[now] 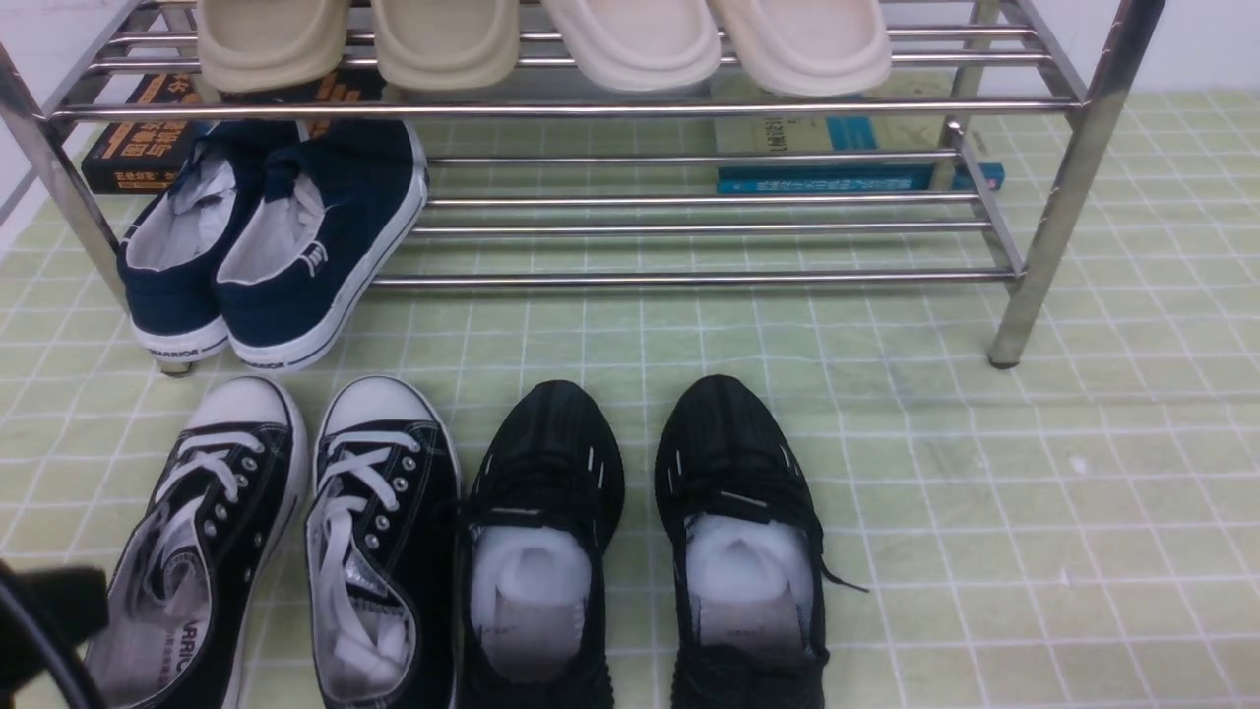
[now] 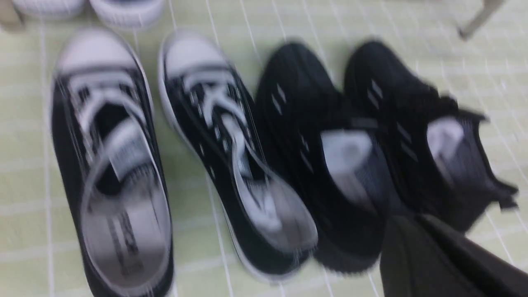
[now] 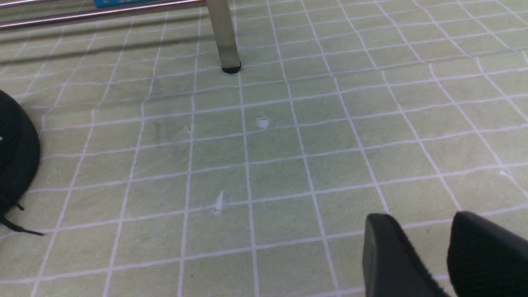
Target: Take the shoes off the shelf with your hand from the green coffee tablecloth.
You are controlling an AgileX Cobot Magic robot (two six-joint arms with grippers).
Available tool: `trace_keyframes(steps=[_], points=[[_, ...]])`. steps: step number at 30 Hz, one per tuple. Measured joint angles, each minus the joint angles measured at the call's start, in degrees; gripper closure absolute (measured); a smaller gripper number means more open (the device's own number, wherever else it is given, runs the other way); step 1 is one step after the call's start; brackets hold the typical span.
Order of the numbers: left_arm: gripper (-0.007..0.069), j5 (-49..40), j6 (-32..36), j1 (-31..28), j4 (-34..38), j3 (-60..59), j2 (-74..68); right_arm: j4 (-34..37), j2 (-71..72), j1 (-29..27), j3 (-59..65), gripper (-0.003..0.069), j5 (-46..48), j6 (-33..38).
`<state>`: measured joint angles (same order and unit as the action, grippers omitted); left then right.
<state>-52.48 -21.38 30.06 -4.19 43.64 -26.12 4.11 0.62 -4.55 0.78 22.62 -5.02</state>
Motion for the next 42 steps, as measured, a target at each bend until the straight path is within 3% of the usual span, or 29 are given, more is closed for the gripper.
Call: trace_keyframes(steps=[10, 14, 21, 26, 27, 37, 42], points=[[0.0613, 2.5, -1.2, 0.0, -1.7, -0.2, 0.0, 0.0, 0.0, 0.0, 0.0, 0.0421, 0.0, 0.0], [0.0613, 7.5, -2.7, 0.0, 1.1, -2.8, 0.2, 0.0, 0.0, 0.0, 0.0, 0.0421, 0.1, 0.0], [0.0606, 25.6, 0.2, -1.4, 7.9, -17.1, 4.0, 0.0, 0.0, 0.0, 0.0, 0.0421, 0.1, 0.0], [0.0606, 34.8, 1.1, -6.7, 9.0, -26.6, 11.2, 0.0, 0.0, 0.0, 0.0, 0.0421, 0.1, 0.0], [0.0606, 36.4, 2.2, -10.1, 9.1, -30.2, 14.8, 0.0, 0.0, 0.0, 0.0, 0.0421, 0.1, 0.0], [0.0593, 36.6, 4.5, -29.4, 4.9, -45.1, 26.7, 0.0, 0.0, 0.0, 0.0, 0.0421, 0.1, 0.0], [0.0590, 34.0, 4.5, -32.2, -0.3, -45.2, 26.7, 0.0, 0.0, 0.0, 0.0, 0.0421, 0.1, 0.0]])
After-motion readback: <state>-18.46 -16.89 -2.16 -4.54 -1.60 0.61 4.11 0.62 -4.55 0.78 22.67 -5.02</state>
